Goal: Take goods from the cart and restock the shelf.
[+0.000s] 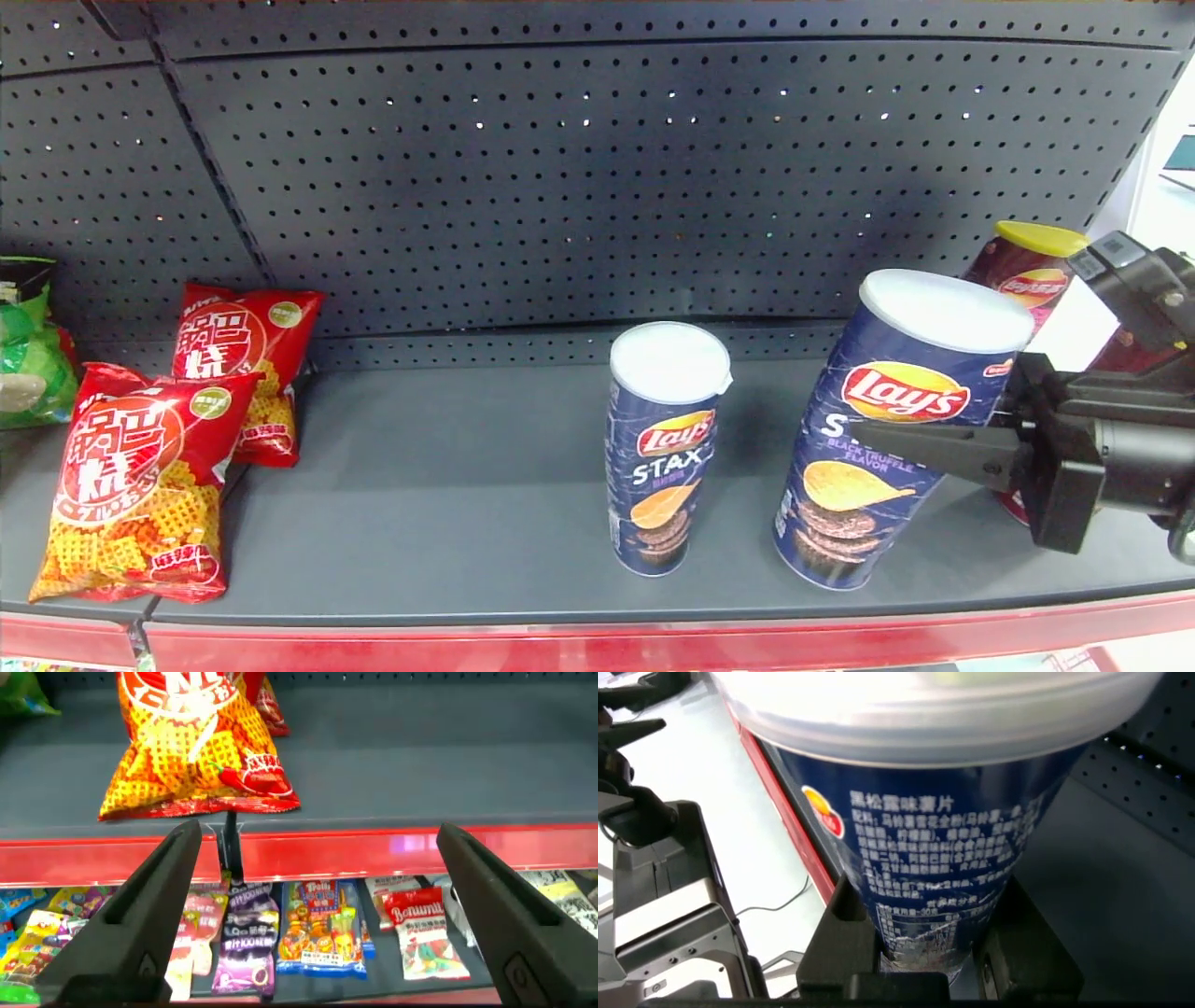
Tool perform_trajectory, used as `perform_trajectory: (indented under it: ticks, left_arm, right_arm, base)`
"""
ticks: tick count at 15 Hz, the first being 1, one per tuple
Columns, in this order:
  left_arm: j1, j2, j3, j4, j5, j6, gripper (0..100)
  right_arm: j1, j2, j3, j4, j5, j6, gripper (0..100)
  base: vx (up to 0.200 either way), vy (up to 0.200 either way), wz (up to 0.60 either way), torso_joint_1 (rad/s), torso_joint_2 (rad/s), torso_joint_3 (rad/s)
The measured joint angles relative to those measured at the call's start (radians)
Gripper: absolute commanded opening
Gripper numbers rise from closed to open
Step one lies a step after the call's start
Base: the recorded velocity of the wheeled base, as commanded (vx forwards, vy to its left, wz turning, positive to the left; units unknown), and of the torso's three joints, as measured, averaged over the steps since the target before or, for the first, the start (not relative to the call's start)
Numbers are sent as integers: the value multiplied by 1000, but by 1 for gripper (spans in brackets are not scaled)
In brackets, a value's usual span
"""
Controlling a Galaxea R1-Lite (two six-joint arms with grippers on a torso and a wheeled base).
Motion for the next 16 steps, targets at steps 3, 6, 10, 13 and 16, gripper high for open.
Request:
perform_trajectory:
  ticks: [3, 6, 10, 13, 16]
  left_arm:
    - [4, -13, 0, 1, 0, 0, 100]
    - [4, -17, 0, 1, 0, -1, 100]
    - [4, -17, 0, 1, -1, -1, 100]
    - [4, -17, 0, 1, -1, -1, 100]
    - [4, -17, 0, 1, -1, 0, 100]
  right_arm:
    - [-6, 16, -18, 0, 0, -1, 0]
    - [-23, 57, -67, -1, -2, -6, 0]
    - [-67, 154, -115, -90, -18, -24, 0]
    - [-69, 240, -185, -107, -23, -31, 0]
    - [-67, 352, -314, -107, 5, -63, 0]
  base:
    - [0, 0, 0, 0, 0, 0]
    - [0, 0, 0, 0, 0, 0]
    - [0, 0, 0, 0, 0, 0]
    - [0, 0, 0, 0, 0, 0]
    - [0, 0, 0, 0, 0, 0]
